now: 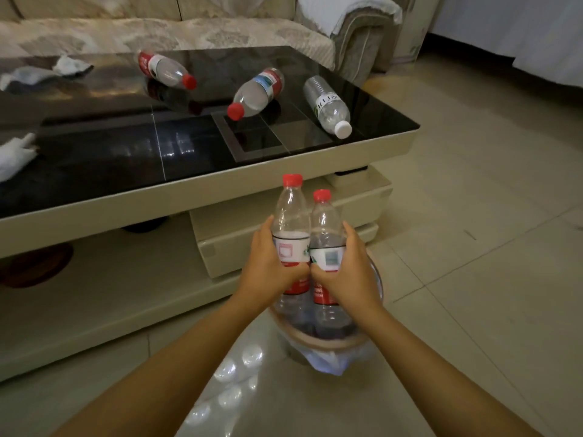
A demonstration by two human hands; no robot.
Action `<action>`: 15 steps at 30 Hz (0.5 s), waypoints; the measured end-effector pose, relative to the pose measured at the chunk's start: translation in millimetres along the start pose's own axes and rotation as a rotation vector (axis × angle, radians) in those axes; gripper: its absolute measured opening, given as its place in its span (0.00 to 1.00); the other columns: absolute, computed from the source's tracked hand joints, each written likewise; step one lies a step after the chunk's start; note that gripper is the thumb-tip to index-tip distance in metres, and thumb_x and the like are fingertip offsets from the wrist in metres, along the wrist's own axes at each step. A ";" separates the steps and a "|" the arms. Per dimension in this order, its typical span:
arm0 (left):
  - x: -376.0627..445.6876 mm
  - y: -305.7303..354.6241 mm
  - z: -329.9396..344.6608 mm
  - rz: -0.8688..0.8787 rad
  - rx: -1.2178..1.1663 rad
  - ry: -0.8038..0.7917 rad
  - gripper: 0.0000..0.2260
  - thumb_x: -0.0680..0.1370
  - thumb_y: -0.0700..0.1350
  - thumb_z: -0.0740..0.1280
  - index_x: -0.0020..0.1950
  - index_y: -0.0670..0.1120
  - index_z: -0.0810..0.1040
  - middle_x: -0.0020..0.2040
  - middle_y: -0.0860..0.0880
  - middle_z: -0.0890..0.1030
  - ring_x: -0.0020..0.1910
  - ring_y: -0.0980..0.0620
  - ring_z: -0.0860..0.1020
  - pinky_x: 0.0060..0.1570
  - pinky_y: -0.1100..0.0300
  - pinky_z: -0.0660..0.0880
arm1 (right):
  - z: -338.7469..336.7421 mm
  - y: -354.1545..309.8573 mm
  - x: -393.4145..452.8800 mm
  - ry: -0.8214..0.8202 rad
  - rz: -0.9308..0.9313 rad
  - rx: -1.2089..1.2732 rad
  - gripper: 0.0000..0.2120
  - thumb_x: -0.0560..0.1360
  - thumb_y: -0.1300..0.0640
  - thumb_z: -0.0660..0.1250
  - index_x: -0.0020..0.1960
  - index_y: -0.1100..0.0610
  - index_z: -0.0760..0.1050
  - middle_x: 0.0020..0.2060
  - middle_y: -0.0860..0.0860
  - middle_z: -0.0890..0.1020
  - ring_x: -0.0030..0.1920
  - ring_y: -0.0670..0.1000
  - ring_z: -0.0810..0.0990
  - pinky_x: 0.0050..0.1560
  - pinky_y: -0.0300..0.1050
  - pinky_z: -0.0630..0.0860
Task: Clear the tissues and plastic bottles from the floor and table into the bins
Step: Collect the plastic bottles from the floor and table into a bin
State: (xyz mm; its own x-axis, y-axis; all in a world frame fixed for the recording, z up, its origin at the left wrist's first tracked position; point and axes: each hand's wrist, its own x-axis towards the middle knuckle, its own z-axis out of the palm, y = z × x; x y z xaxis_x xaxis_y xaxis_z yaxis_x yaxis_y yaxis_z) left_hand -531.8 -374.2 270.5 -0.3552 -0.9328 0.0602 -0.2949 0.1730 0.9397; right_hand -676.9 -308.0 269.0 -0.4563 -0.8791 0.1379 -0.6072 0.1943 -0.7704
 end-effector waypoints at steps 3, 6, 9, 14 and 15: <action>13.4 -18.1 10.0 -0.088 -0.067 -0.067 0.36 0.63 0.41 0.79 0.64 0.55 0.63 0.59 0.56 0.74 0.51 0.71 0.76 0.45 0.73 0.75 | 15.1 20.2 20.7 -0.027 0.053 0.013 0.48 0.63 0.52 0.78 0.75 0.52 0.53 0.68 0.53 0.67 0.64 0.52 0.71 0.55 0.38 0.68; 20.3 -38.1 20.7 -0.107 -0.073 -0.111 0.31 0.66 0.33 0.75 0.58 0.57 0.65 0.53 0.55 0.77 0.48 0.73 0.76 0.44 0.75 0.73 | 35.3 42.9 31.9 -0.073 0.087 0.035 0.46 0.64 0.52 0.77 0.74 0.51 0.56 0.69 0.52 0.68 0.67 0.51 0.69 0.62 0.41 0.69; 23.8 -49.4 28.8 -0.145 -0.035 -0.142 0.37 0.66 0.41 0.73 0.68 0.57 0.58 0.60 0.53 0.74 0.58 0.62 0.76 0.54 0.65 0.75 | 50.6 63.4 41.4 -0.076 0.113 0.099 0.42 0.61 0.47 0.75 0.71 0.50 0.60 0.65 0.49 0.72 0.65 0.49 0.73 0.63 0.52 0.74; 31.1 -54.4 43.3 -0.120 0.170 -0.125 0.36 0.67 0.52 0.74 0.72 0.51 0.62 0.65 0.53 0.71 0.62 0.56 0.72 0.61 0.60 0.72 | 51.7 79.7 48.6 -0.075 0.157 0.162 0.38 0.61 0.49 0.77 0.67 0.50 0.65 0.61 0.48 0.77 0.61 0.47 0.76 0.62 0.53 0.74; 31.8 -55.1 44.5 -0.088 0.279 -0.125 0.35 0.67 0.54 0.73 0.71 0.49 0.63 0.65 0.52 0.70 0.63 0.55 0.70 0.62 0.60 0.70 | 51.3 83.4 49.0 -0.083 0.166 0.137 0.39 0.61 0.49 0.77 0.68 0.51 0.64 0.62 0.49 0.76 0.62 0.48 0.75 0.63 0.53 0.73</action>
State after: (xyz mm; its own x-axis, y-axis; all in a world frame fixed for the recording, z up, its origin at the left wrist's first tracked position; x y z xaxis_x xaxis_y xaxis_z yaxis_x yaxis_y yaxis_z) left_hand -566.3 -399.4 205.6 -0.4186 -0.9051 -0.0751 -0.5549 0.1894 0.8100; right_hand -716.5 -357.2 179.6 -0.4842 -0.8738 -0.0447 -0.4320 0.2832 -0.8563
